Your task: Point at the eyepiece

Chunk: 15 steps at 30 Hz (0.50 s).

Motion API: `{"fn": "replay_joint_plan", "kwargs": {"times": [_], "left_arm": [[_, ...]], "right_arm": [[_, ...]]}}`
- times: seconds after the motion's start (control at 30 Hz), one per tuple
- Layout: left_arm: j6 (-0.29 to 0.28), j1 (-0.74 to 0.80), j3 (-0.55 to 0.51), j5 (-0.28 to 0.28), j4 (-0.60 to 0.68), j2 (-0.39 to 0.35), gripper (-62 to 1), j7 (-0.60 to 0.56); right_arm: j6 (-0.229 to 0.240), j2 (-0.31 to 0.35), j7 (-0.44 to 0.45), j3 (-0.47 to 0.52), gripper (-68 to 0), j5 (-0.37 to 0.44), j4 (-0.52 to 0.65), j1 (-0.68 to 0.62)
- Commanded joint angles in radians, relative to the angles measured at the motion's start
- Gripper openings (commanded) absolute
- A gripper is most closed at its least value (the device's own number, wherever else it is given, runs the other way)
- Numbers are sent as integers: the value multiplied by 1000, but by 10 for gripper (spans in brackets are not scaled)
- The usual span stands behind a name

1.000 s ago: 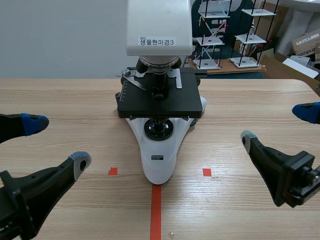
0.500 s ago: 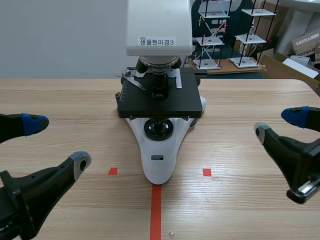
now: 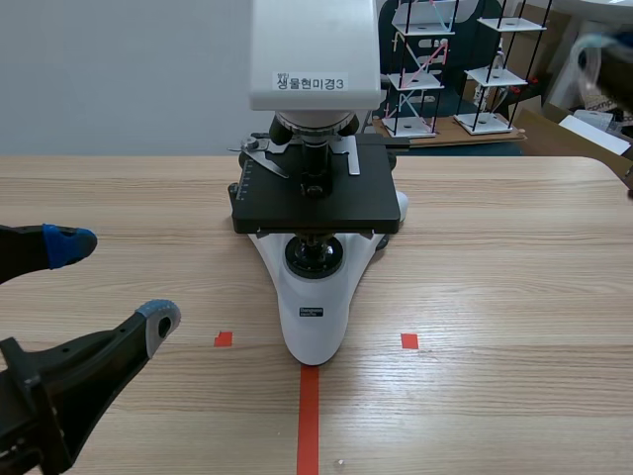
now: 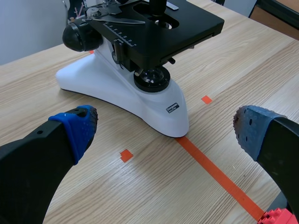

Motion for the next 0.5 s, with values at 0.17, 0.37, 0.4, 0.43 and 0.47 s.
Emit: {"fn": "replay_joint_plan", "kwargs": {"times": [0.17,0.37,0.4,0.43,0.47], "left_arm": [[2,-3,-3,-7,5,3,8,-18],[2,-3,-3,-7,5,3,8,-19],[2,-3,-3,-7,5,3,8,-19],[2,-3,-3,-7,5,3,8,-19],[2,-3,-3,-7,5,3,8,-20]], "right_arm": [[-7,99,-18,-18,-665,63,-21,258],[-6,145,-30,-175,-665,63,-97,490],[-6,146,-37,-212,-665,63,-112,533],[-6,148,-42,-248,-665,62,-126,570],[-6,148,-48,-286,-665,62,-140,612]]}}
